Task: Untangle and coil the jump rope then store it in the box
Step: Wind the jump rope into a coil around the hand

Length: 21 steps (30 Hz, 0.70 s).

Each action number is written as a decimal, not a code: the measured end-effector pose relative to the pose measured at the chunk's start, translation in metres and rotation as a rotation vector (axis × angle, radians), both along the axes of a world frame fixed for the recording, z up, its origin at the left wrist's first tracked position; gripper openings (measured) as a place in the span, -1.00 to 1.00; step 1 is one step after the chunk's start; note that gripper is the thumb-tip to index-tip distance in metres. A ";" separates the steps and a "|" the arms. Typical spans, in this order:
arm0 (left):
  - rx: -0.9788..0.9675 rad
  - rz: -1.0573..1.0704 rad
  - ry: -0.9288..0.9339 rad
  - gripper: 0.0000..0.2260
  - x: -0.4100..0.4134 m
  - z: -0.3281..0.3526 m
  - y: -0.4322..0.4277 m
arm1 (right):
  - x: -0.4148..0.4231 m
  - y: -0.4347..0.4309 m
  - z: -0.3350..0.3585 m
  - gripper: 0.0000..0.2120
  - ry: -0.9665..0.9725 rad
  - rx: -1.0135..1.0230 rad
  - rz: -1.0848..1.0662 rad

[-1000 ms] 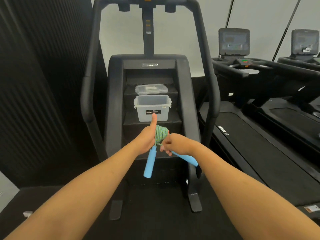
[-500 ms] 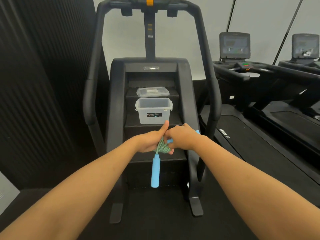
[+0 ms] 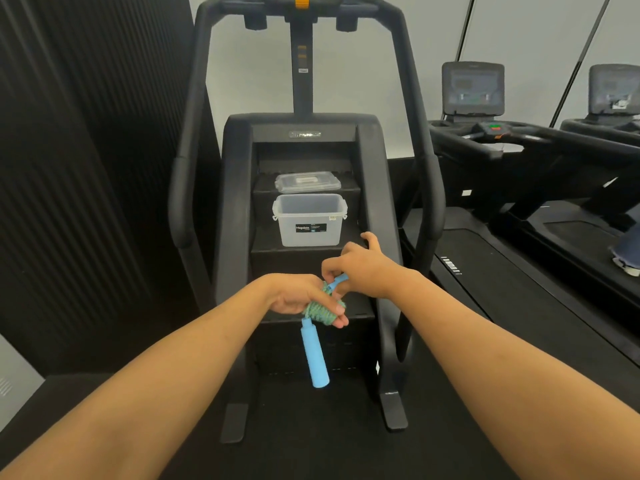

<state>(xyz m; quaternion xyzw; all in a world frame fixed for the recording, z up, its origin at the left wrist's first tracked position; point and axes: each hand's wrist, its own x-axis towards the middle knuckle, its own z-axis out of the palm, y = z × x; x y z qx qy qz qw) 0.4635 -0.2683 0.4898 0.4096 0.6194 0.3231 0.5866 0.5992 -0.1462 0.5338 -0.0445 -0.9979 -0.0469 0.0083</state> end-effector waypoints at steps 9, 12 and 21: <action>0.290 0.380 -0.452 -0.85 -0.019 -0.013 -0.019 | -0.002 -0.006 -0.031 -0.60 0.838 -0.544 -0.568; 0.378 0.442 -0.552 -0.88 -0.017 -0.018 -0.021 | -0.004 -0.014 -0.036 -0.47 0.383 -1.523 -0.662; 0.317 0.387 -0.532 -0.82 -0.010 -0.022 -0.022 | -0.003 -0.015 -0.047 -0.47 -0.082 -1.866 -0.341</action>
